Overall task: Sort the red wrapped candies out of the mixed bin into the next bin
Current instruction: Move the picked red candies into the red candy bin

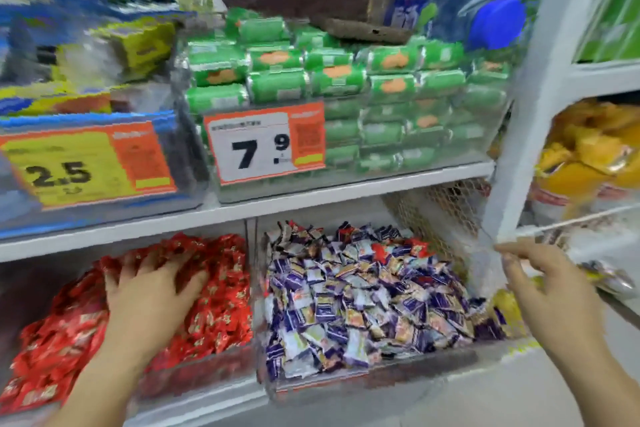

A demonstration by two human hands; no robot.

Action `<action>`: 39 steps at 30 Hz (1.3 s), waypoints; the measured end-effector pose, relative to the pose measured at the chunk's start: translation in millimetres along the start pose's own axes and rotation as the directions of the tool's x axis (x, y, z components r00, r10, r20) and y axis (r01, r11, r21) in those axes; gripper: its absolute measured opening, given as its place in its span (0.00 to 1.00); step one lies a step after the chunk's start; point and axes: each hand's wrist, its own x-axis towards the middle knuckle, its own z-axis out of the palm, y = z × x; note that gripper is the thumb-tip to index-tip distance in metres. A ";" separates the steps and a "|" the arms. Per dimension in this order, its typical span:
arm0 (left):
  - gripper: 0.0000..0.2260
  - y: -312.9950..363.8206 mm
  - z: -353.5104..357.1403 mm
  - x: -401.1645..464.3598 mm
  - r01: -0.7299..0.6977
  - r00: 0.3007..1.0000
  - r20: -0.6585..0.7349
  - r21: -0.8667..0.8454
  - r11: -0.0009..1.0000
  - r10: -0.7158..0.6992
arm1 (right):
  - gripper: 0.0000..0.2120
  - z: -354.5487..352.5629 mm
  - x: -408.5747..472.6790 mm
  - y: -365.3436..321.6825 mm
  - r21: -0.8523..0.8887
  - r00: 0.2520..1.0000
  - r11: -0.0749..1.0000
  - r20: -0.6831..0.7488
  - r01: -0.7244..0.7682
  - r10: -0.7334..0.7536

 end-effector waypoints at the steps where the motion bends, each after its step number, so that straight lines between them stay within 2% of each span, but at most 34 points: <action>1: 0.25 15.9 -8.1 -2.0 -0.088 0.994 -0.070 -0.040 0.995 0.085 | 0.09 1.7 -1.1 7.7 0.010 0.999 0.999 -0.002 -0.050 0.050; 3: 0.23 59.7 -23.6 -12.3 -0.285 0.954 -0.137 -0.140 0.948 0.266 | 0.04 8.1 -2.6 22.1 0.015 0.989 0.989 0.041 -0.146 0.145; 5: 0.20 110.8 -31.2 -22.7 -0.445 0.894 -0.159 -0.187 0.876 0.420 | 0.09 12.2 -0.1 30.1 0.026 0.981 0.982 0.065 -0.186 0.184; 7: 0.16 161.7 -29.3 -27.6 -0.549 0.836 -0.140 -0.216 0.808 0.531 | 0.12 11.7 4.0 31.7 0.008 0.976 0.978 0.063 -0.208 0.207; 9: 0.14 206.8 -13.5 -19.9 -0.589 0.800 -0.064 -0.276 0.760 0.597 | 0.11 11.1 8.8 30.8 -0.033 0.973 0.977 0.083 -0.212 0.214; 11: 0.16 240.9 7.0 -4.6 -0.587 0.772 0.106 -0.257 0.768 0.626 | 0.11 10.5 10.9 30.2 -0.069 0.973 0.979 0.118 -0.193 0.200; 13: 0.17 258.9 27.0 12.0 -0.598 0.745 0.264 -0.141 0.789 0.613 | 0.10 7.7 14.1 32.0 -0.065 0.969 0.982 0.164 -0.174 0.183; 15: 0.13 263.9 37.3 23.0 -0.593 0.762 0.297 -0.036 0.804 0.575 | 0.09 4.2 19.5 36.4 -0.049 0.959 0.985 0.224 -0.167 0.174; 17: 0.09 262.9 38.0 27.2 -0.576 0.782 0.288 -0.002 0.817 0.552 | 0.09 1.5 23.9 43.1 -0.016 0.948 0.986 0.274 -0.165 0.163; 20: 0.12 258.1 36.9 27.8 -0.558 0.788 0.279 -0.052 0.828 0.549 | 0.09 1.5 27.8 44.2 0.019 0.940 0.988 0.310 -0.154 0.140; 24: 0.14 284.1 39.0 31.3 -0.507 0.811 0.152 -0.298 0.809 0.565 | 0.09 1.8 27.6 44.2 -0.011 0.948 0.996 0.303 -0.094 0.093; 28: 0.21 327.7 68.7 43.1 -0.388 0.792 0.274 -0.463 0.797 0.545 | 0.10 -0.5 25.2 44.1 0.006 0.948 0.995 0.303 -0.100 0.093; 31: 0.21 348.9 97.6 51.4 -0.349 0.778 0.367 -0.423 0.836 0.510 | 0.11 -0.9 24.4 43.7 -0.009 0.950 0.997 0.302 -0.079 0.078; 32: 0.18 353.7 104.0 51.9 -0.308 0.755 0.432 -0.430 0.849 0.493 | 0.11 -0.5 24.2 44.4 -0.016 0.950 0.997 0.304 -0.074 0.075; 33: 0.18 357.7 109.4 52.0 -0.283 0.701 0.522 -0.423 0.861 0.487 | 0.11 0.0 24.4 45.0 -0.023 0.949 0.997 0.308 -0.071 0.074; 35: 0.28 364.9 111.6 50.3 -0.378 0.560 0.655 -0.343 0.860 0.508 | 0.11 1.3 26.2 45.5 -0.034 0.946 0.998 0.318 -0.061 0.069; 36: 0.29 368.1 108.5 49.3 -0.446 0.520 0.676 -0.306 0.841 0.522 | 0.12 1.7 27.2 45.6 -0.037 0.946 0.998 0.317 -0.056 0.064; 39: 0.22 373.5 95.9 44.2 -0.540 0.422 0.685 -0.337 0.772 0.594 | 0.14 3.1 28.9 45.0 -0.049 0.944 0.998 0.323 -0.049 0.062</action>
